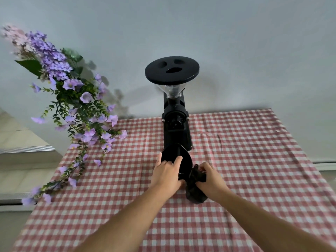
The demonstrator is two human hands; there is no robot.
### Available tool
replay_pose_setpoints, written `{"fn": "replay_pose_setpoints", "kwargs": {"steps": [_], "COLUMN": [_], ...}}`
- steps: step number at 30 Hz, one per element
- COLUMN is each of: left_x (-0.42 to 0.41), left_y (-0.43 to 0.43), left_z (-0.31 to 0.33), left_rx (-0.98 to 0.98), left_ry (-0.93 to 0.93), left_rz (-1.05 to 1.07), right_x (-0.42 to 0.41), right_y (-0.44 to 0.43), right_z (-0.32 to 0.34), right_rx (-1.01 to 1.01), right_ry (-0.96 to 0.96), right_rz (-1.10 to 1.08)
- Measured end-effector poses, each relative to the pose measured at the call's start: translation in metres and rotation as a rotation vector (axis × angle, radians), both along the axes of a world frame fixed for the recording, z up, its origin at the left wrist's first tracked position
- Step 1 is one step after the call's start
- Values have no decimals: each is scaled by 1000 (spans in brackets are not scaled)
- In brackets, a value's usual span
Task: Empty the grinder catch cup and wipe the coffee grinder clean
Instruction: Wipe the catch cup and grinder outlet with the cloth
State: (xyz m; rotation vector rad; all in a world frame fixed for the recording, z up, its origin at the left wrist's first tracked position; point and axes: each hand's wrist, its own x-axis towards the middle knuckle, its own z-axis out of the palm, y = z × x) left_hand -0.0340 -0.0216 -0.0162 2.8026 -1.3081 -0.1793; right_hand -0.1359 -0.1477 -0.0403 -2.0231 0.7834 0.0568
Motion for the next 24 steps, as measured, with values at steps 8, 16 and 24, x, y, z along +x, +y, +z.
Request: {"fn": "replay_pose_setpoints", "kwargs": {"steps": [8,16,24], "left_x": [3,12,18], "left_y": [5,23,38], "left_z": [9,1,-10], "left_rx": [-63,-164,-32], "left_ry": [134,194,145], "left_rz": [82,141,175], "right_x": [8,9,8], "right_y": [1,14,15], "right_z": [10,18,2], "right_rx": [-44,-155,-431], "right_ry": [-157,-239,-126], "right_rz": [-26,78,454]}}
